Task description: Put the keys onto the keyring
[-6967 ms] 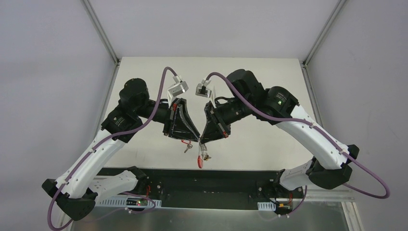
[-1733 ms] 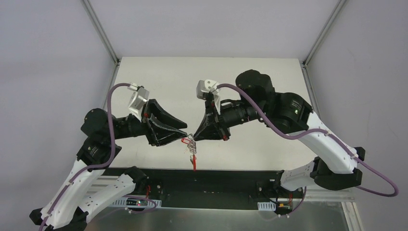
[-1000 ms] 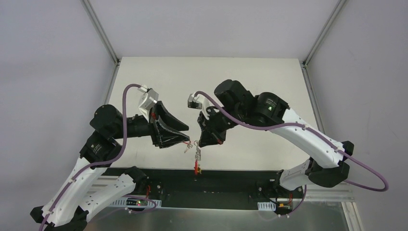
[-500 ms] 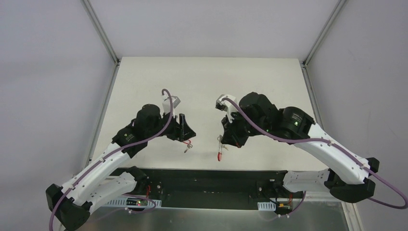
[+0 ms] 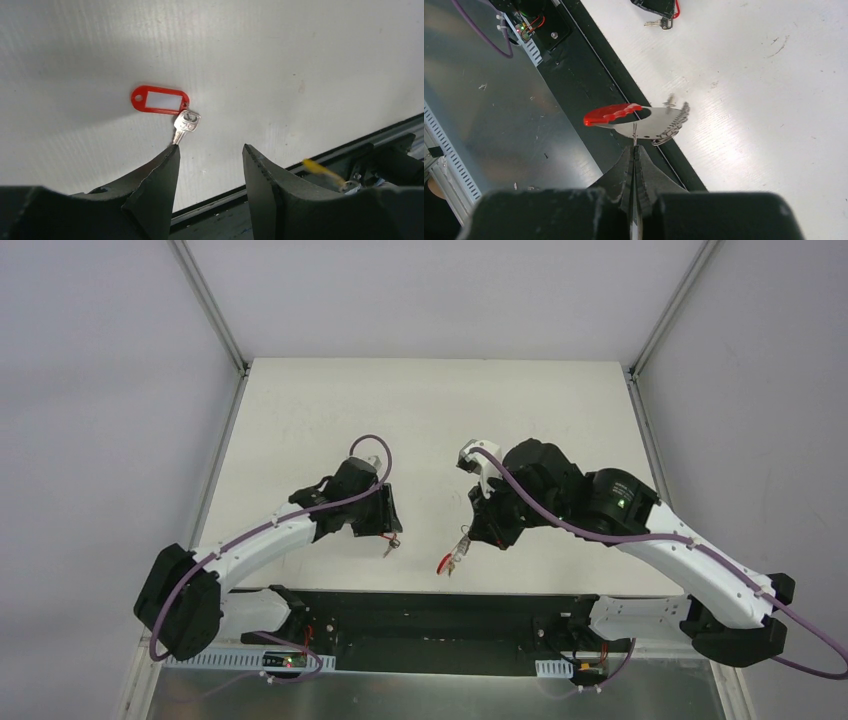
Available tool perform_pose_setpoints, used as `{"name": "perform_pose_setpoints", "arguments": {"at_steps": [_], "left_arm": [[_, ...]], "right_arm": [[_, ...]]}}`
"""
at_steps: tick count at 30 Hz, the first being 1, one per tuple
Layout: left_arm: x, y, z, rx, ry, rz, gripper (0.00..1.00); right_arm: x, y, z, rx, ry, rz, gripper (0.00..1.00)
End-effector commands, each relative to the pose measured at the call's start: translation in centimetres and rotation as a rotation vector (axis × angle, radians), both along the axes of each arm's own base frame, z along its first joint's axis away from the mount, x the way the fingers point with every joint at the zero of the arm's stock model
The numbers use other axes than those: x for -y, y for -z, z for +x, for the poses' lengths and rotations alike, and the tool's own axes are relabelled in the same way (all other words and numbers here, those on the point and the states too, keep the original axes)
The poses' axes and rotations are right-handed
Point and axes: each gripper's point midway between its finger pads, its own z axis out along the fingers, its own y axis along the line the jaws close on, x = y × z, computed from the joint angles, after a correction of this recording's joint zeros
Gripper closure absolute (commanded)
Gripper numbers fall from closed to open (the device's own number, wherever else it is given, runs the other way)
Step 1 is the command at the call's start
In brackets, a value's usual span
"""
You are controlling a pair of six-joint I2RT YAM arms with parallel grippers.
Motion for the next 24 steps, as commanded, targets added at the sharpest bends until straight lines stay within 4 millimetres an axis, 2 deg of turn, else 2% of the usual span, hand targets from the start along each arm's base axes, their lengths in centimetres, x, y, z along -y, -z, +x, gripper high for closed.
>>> {"name": "perform_pose_setpoints", "arguments": {"at_steps": [1, 13, 24], "left_arm": [[-0.7, 2.3, -0.5, -0.079, -0.063, 0.064, 0.52], [-0.3, 4.7, 0.3, -0.143, -0.039, 0.144, 0.56], [0.5, 4.2, 2.0, -0.111, -0.023, 0.163, 0.61]], "right_arm": [[0.3, -0.9, 0.0, 0.007, 0.024, 0.042, 1.00], [0.3, -0.7, -0.1, -0.002, 0.029, 0.055, 1.00], [0.2, -0.4, -0.1, -0.007, 0.030, 0.061, 1.00]]}}
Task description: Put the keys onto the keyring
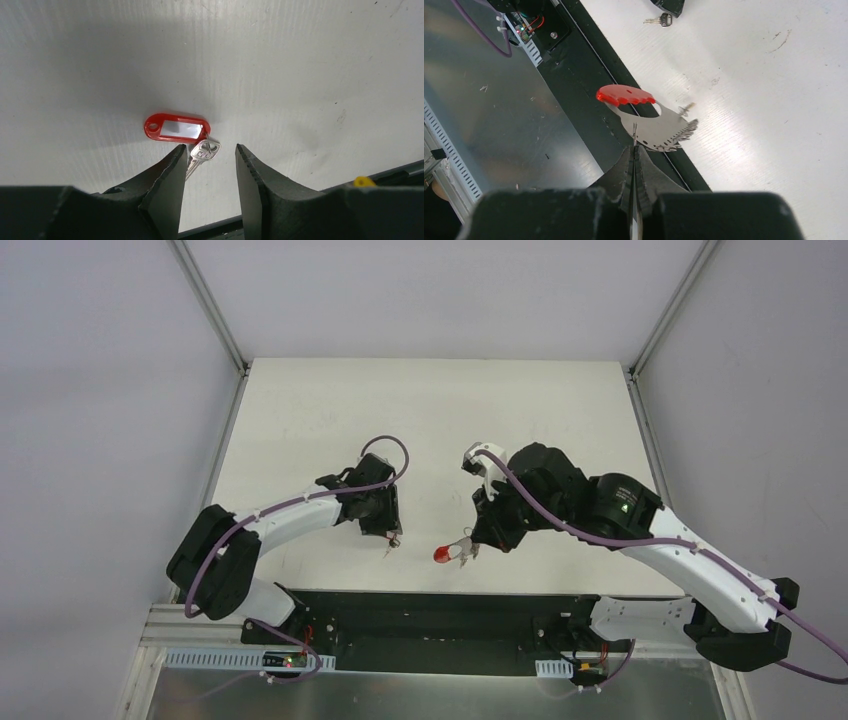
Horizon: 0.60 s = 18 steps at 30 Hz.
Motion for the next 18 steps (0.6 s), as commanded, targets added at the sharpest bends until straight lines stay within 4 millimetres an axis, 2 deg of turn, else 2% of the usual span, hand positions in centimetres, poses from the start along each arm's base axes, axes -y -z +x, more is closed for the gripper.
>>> {"name": "perform_pose_setpoints", "arguments": {"at_steps": [1, 18], "left_arm": [[0.65, -0.82, 1.18, 0.035, 0.020, 0.014, 0.62], [0.92, 0.02, 1.05, 0.000, 0.044, 0.027, 0.69]], "right_arm": [[-0.29, -0.87, 0.08, 0.003, 0.015, 0.050, 1.00], [-0.26, -0.55, 0.10, -0.012, 0.012, 0.059, 1.00]]}}
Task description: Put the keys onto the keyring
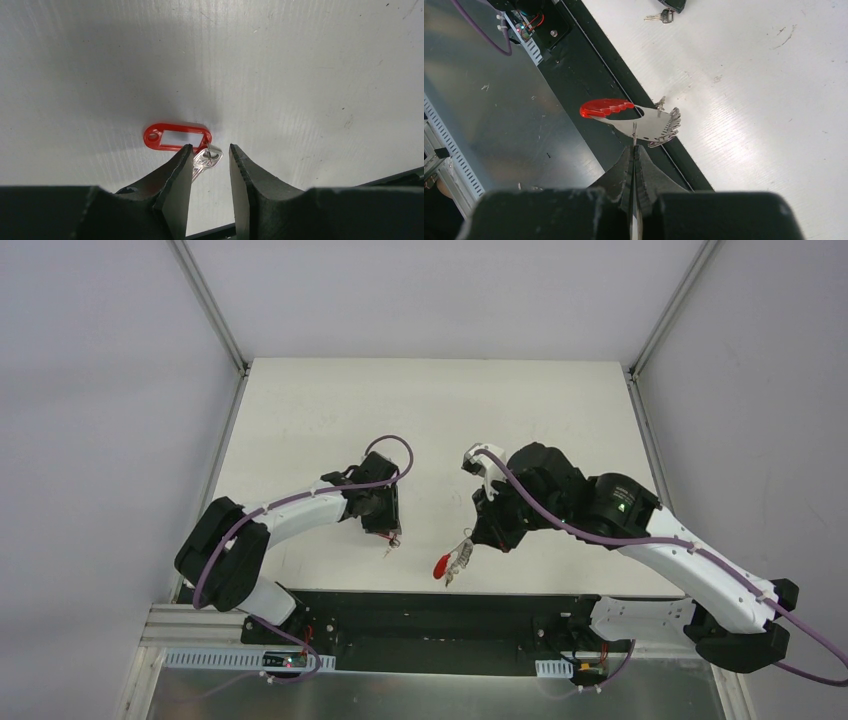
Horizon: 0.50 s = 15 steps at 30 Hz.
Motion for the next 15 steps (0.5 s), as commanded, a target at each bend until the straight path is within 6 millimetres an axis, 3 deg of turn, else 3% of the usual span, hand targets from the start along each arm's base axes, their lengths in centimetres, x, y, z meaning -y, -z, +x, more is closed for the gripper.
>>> {"name": "perform_pose_setpoints", "arguments": {"at_steps": [1, 15], "left_arm": [[0.51, -0.37, 0.36, 0.005, 0.024, 0.008, 0.69], [0.78, -0.12, 0.43, -0.007, 0.046, 0.013, 0.78]], "right_arm": [[-0.30, -1.17, 0.05, 0.009, 0.009, 0.063, 1.00], [-0.18, -1.00, 0.02, -0.001, 0.010, 0.070, 1.00]]}}
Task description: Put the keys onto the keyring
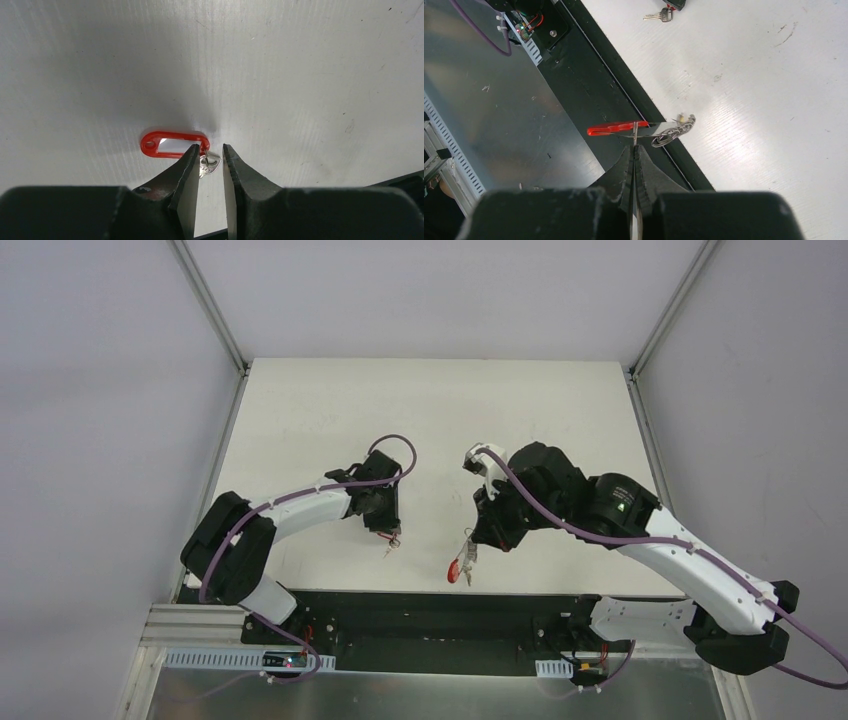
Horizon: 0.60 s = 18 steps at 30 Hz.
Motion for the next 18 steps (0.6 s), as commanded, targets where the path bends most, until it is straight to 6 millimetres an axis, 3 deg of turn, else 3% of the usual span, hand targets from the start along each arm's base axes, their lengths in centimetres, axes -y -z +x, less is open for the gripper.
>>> {"name": "perform_pose_setpoints", "arguments": {"at_steps": [1, 7, 12, 15, 18], "left_arm": [[0.5, -0.4, 0.1, 0.001, 0.038, 0.004, 0.78], [0.5, -0.2, 0.0, -0.006, 0.041, 0.009, 0.81], [0.6, -0.3, 0.0, -0.008, 0.052, 0.010, 0.90], [0.8, -0.5, 0.0, -0.009, 0.066, 0.000, 1.00], [1.1, -1.6, 0.0, 0.009, 0.087, -0.022, 1.00]], "right_arm": [[-0.2, -1.3, -0.1, 0.010, 0.006, 0.068, 1.00], [-0.2, -1.2, -0.1, 0.005, 0.006, 0.068, 1.00], [-0.3, -1.2, -0.1, 0.003, 0.004, 0.070, 1.00], [-0.3, -1.2, -0.1, 0.001, 0.007, 0.072, 1.00], [-0.2, -1.3, -0.2, 0.000, 0.008, 0.079, 1.00]]}}
